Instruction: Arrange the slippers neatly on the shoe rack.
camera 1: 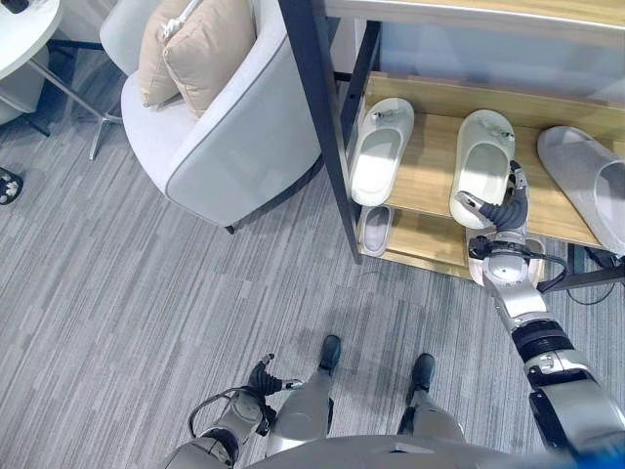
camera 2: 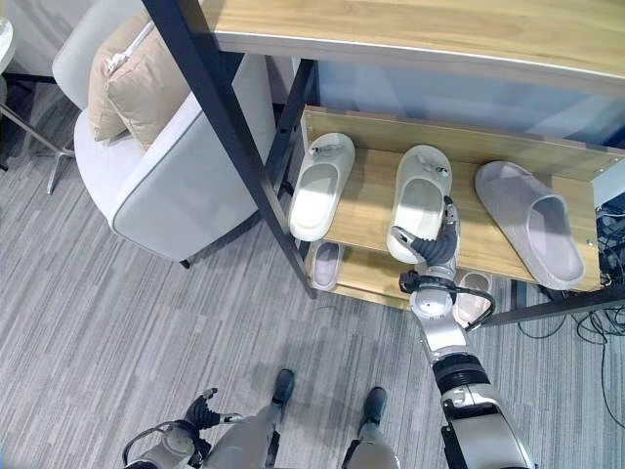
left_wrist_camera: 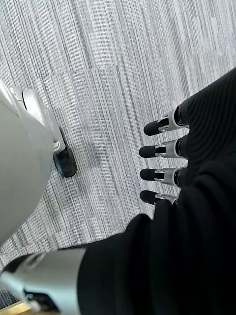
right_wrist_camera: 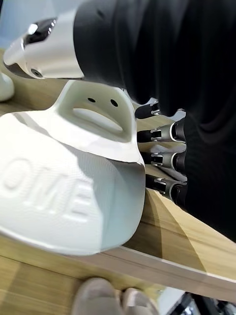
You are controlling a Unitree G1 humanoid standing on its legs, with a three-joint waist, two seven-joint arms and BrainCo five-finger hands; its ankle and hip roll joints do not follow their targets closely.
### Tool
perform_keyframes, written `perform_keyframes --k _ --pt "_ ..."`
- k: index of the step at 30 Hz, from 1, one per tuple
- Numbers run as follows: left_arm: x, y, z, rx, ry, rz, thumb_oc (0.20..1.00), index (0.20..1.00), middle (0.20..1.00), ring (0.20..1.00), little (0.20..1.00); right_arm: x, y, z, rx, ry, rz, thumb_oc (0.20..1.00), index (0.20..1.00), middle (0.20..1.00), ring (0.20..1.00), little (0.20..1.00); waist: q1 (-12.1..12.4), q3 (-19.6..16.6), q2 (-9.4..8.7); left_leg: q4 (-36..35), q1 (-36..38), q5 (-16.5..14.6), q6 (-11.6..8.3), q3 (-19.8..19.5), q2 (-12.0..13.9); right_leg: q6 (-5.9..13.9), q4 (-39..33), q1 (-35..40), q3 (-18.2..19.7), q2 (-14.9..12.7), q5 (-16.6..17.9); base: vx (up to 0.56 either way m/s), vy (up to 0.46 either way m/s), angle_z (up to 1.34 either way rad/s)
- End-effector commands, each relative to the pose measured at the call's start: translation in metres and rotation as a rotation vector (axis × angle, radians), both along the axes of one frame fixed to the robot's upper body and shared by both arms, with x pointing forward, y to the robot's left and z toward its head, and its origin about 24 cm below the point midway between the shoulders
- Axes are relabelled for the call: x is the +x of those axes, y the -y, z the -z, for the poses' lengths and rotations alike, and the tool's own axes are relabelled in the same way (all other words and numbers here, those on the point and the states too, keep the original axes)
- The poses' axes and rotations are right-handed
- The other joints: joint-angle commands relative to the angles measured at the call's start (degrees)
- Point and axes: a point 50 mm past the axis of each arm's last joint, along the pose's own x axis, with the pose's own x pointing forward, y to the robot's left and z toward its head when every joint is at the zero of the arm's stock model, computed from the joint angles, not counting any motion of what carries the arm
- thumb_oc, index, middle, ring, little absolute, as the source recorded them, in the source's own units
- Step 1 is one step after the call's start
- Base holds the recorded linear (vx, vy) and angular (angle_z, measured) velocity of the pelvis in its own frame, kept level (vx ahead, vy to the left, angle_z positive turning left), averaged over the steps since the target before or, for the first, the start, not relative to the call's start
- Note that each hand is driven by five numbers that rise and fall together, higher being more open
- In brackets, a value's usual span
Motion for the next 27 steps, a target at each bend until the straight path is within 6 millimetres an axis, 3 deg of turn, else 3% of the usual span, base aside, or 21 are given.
perform_keyframes --k 1,11,19,20,21,27 --pt "0.003 0.032 0.003 -0.030 -0.011 0.056 1.000 1.000 1.000 1.000 1.000 0.003 -0.006 -0.026 0.006 0.137 -0.034 1.000 1.000 1.000 1.000 1.000 1.5 -1.4 -0.66 0.3 -1.8 -1.7 -0.79 1.3 -1.8 3.94 0.4 3.9 0.3 -3.4 -0.5 0.01 0.044 0.19" --pt "0.006 0.029 0.002 -0.002 -0.004 0.043 1.000 1.000 1.000 1.000 1.000 0.005 -0.017 -0.026 0.062 0.142 -0.059 1.000 1.000 1.000 1.000 1.000 3.1 -1.2 -0.80 0.3 -3.9 -1.4 -0.62 -1.1 -3.0 4.41 0.4 3.4 -2.4 -4.5 -0.3 0.00 0.043 0.14" --pt "0.008 0.030 0.001 -0.001 0.001 0.023 1.000 1.000 1.000 1.000 1.000 0.005 -0.033 -0.020 0.079 0.126 -0.114 1.000 1.000 1.000 1.000 1.000 3.0 -1.5 -0.97 0.3 -4.1 -1.5 -0.56 -1.6 -3.3 4.54 0.4 3.4 -2.9 -5.1 -0.3 0.00 0.028 0.03" --pt "0.020 0.016 -0.004 0.009 0.008 -0.029 1.000 1.000 1.000 1.000 1.000 0.004 -0.044 -0.027 0.072 0.155 -0.173 1.000 1.000 1.000 1.000 1.000 2.6 -1.4 -1.02 0.3 -3.9 -1.8 -0.63 -1.4 -3.1 4.59 0.4 3.4 -2.6 -5.0 -0.5 -0.02 0.049 0.03" --pt "0.025 0.017 -0.006 0.012 0.033 -0.045 1.000 1.000 1.000 1.000 1.000 0.005 -0.047 -0.027 0.074 0.146 -0.183 1.000 1.000 1.000 1.000 1.000 2.2 -1.6 -1.04 0.3 -4.2 -1.6 -0.55 -1.3 -3.3 4.65 0.4 2.9 -2.5 -5.2 -0.2 -0.01 0.042 0.02" --pt "0.013 0.021 -0.001 -0.027 0.005 -0.066 1.000 1.000 1.000 1.000 1.000 0.018 -0.054 -0.042 0.059 0.171 -0.172 1.000 1.000 1.000 1.000 1.000 2.6 -1.7 -0.92 0.3 -4.9 -1.4 -0.51 -1.2 -3.5 4.56 0.4 2.4 -2.2 -5.3 0.1 -0.03 0.037 -0.01"
